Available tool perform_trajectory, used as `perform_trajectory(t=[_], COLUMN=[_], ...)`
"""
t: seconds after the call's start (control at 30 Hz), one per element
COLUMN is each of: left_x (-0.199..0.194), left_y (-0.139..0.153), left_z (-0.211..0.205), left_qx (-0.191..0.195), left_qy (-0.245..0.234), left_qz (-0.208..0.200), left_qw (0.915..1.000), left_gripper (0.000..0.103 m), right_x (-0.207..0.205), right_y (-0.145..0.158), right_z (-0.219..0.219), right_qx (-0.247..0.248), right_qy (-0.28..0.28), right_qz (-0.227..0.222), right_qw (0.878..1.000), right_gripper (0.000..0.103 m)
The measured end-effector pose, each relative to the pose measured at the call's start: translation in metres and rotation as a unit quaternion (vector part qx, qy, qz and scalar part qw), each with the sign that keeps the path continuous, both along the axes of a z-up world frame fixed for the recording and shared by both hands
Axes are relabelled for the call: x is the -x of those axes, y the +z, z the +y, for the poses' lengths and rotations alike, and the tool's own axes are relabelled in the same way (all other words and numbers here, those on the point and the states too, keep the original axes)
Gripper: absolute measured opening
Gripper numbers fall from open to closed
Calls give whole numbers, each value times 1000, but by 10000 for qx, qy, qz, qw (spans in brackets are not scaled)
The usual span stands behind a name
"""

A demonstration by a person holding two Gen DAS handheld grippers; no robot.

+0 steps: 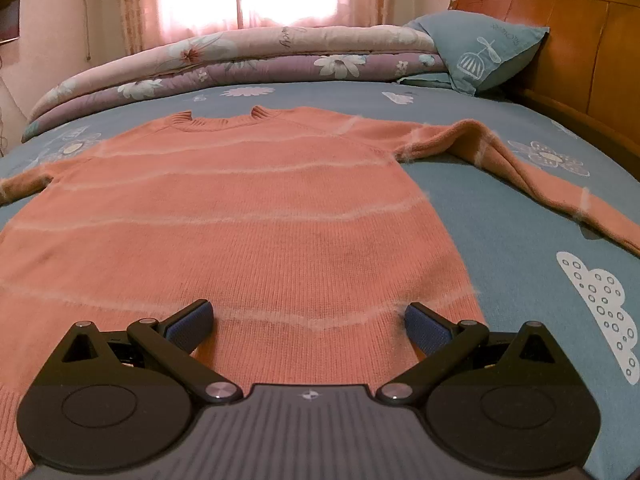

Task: Fold clothes
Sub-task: 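Grasp the sweater sleeve cuff with the left gripper and lift it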

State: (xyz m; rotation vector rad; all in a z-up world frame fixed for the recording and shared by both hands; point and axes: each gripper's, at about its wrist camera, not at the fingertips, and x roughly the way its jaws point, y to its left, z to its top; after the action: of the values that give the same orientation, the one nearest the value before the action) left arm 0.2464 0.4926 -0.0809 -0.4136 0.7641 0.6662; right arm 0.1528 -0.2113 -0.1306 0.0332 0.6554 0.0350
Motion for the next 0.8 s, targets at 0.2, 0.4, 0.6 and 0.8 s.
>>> perform_trajectory(t=[0.2, 0.4, 0.6, 0.8], left_x=[12, -4, -29, -22], left_y=[-29, -34, -36, -32], left_z=[7, 6, -2, -10], left_qx=[2116, 1938, 1061, 840], left_qy=[349, 659, 663, 653], left_qz=[-812, -1011, -887, -1018], left_qw=[9734, 9736, 9882, 9891], left_gripper=[72, 70, 37, 9], right_x=[-1, -1, -1, -1], right_y=[-1, -1, -2, -3], right_z=[2, 3, 5, 5], right_qx=[29, 53, 77, 80], right_qy=[-26, -45, -63, -69], right_qz=[-9, -28, -47, -64], right_qw=[10000, 10000, 9999, 9999], right_gripper=[103, 103, 103, 103])
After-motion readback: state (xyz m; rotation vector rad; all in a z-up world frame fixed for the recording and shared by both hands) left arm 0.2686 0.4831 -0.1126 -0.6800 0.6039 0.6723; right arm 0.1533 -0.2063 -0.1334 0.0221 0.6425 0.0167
